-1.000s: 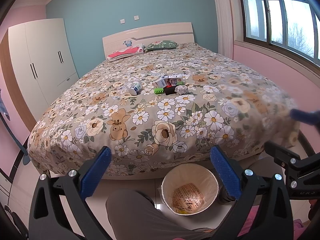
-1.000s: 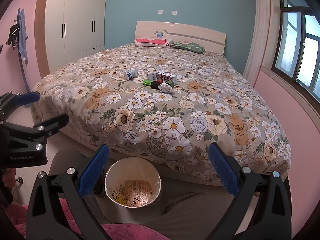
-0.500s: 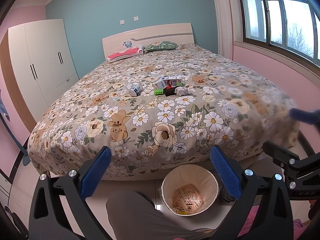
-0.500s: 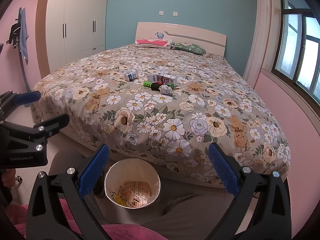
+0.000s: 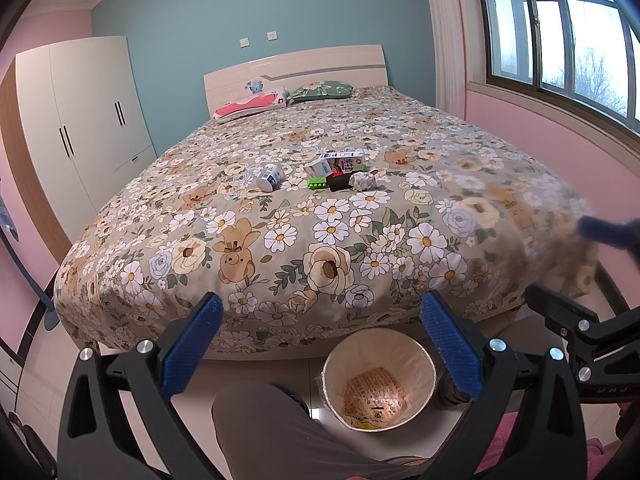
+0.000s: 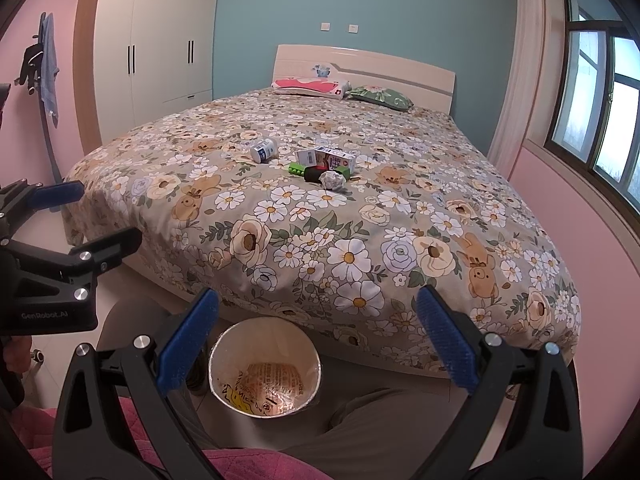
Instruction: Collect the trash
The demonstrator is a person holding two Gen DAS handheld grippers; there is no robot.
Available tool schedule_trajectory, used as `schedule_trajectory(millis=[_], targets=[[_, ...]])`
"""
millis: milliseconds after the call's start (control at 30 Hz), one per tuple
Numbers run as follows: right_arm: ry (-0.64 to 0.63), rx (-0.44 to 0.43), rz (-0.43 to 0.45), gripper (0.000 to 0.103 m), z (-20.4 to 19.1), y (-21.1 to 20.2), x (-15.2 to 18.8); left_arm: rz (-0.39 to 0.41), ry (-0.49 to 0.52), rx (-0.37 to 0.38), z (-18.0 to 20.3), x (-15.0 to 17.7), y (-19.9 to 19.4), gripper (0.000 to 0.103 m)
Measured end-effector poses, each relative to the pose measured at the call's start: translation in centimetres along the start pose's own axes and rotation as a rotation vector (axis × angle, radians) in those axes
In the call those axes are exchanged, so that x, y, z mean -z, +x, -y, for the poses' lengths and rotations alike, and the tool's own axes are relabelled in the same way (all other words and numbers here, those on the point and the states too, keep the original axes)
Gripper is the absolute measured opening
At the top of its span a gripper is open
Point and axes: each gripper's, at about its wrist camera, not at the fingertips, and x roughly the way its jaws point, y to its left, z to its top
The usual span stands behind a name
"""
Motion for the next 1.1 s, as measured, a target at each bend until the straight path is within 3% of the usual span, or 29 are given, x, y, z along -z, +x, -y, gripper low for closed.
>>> schedule_trajectory(millis=[233,467,567,900,1100], targets=[[-0.032,0.003,0.033,0.096,-0.3,0.9,-2.5,-0.009,-0.035,0.018,-1.5,-1.6,1.9,0.101],[-0.035,-0.023,0.04,0.096,1.4,4.4,-5.5,-0.024,-0.088,-0.004,-4.1,-4.6,5.9,0.101],[-0.033,-0.024,0.044,0.096,2.4,6.5,-7.0,-0.047,-0.122,0.007,-5.3,-6.4,8.6,0.101],[-0.018,-0.04,0.04,0.096,4.8,13.8,-12.2,-0.079,-0.127,-0.059,-8.3,-12.1,17.3,0.101],[-0.025,-0.059,0.001,0.096,5.0,20.0,-14.4,-0.146,-0.162,-0.034,-10.4,-15.1,23.8,0.101]])
